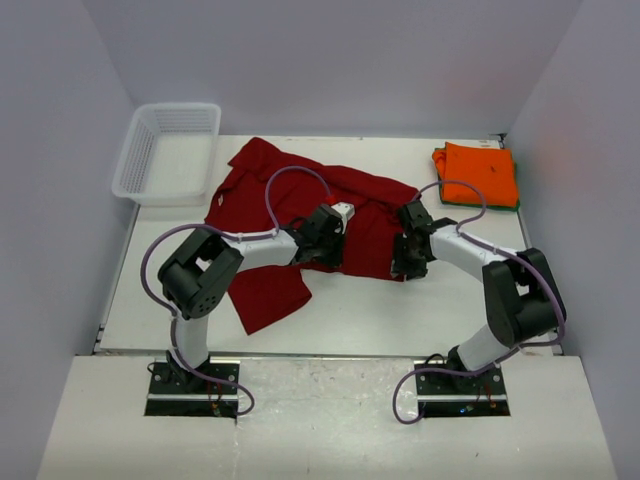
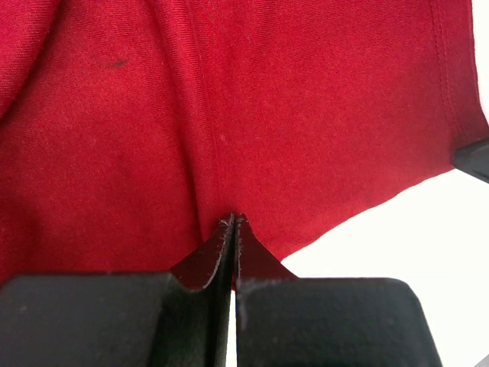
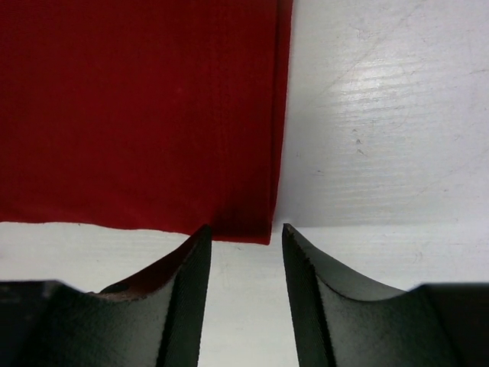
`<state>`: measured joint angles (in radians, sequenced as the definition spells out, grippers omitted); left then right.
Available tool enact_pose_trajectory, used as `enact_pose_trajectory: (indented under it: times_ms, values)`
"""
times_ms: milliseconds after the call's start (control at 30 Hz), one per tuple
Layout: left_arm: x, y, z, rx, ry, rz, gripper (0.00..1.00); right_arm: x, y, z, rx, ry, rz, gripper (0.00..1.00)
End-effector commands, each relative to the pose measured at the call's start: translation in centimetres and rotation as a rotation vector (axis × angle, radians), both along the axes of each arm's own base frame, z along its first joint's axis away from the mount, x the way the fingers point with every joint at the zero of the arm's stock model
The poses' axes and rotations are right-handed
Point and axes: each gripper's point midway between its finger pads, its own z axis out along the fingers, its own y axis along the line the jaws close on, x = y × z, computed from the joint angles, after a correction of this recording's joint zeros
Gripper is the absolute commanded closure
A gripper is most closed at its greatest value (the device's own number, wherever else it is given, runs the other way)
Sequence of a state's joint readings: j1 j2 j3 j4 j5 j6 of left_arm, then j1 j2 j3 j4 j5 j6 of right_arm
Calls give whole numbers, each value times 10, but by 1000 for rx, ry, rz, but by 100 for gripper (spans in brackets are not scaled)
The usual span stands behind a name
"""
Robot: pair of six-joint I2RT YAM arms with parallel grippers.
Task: Fold and stack the t-shirts
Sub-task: Flatten out the tshirt
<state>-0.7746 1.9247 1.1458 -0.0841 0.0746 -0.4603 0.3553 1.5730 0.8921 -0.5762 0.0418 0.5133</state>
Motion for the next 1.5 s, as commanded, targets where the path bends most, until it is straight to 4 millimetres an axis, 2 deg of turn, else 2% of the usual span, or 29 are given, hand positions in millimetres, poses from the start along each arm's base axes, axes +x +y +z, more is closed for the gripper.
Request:
enact_pose_trajectory:
  times_ms: [0,300,333,433,467,533,567,667,733,800,867,900,933,1000,1067,1133,1167,1200,1267,1300,1333,1367,1467]
  values:
    - [0,-2,19,-35,-33,-23,100,2,2,-4,-9,13,-11,58]
    - [-2,0,35,-71,-55,-28,100,1,3,-4,-21,41,-12,65]
    - [-1,0,38,-76,-62,-25,100,1,3,-5,-25,47,-13,71]
    - [-1,2,38,-79,-60,-27,100,0,4,-5,-24,44,-17,76]
    - [0,2,38,-81,-60,-27,100,1,5,-5,-18,45,-17,83]
    - [1,3,39,-85,-61,-26,100,2,6,-5,-18,41,-17,87]
    - [1,4,40,-85,-63,-26,100,2,7,-5,-19,41,-15,93]
    - [6,7,49,-71,-100,-19,100,3,7,-3,-19,26,-15,100]
    - [9,12,67,-66,-149,-2,100,4,6,-3,-23,16,-15,100]
    - [12,26,86,-24,-190,56,100,8,7,3,-18,-11,-4,100]
    - [13,45,93,44,-202,138,98,9,11,9,-4,-33,3,100]
    - [9,52,104,41,-195,192,84,12,14,16,15,-59,13,100]
    - [0,65,100,79,-166,228,78,12,17,19,27,-69,20,100]
    - [-15,82,101,56,-129,322,78,10,25,26,60,-101,42,100]
    - [-32,97,93,55,-88,377,80,10,27,28,68,-114,51,100]
    - [-55,123,78,56,-36,474,87,10,28,27,75,-121,62,100]
    - [-68,140,60,97,-13,503,88,9,30,26,81,-122,69,100]
    - [-75,147,61,75,-3,540,86,8,31,24,88,-127,80,100]
    - [-96,170,41,152,38,568,78,7,36,23,89,-130,97,100]
    - [-107,183,37,186,68,610,67,6,39,23,92,-132,106,100]
    - [-116,189,33,214,69,627,62,5,43,24,93,-136,123,100]
    - [-125,206,28,274,69,684,58,4,46,24,98,-142,129,100]
    - [-135,223,28,347,58,741,53,0,59,28,127,-150,169,100]
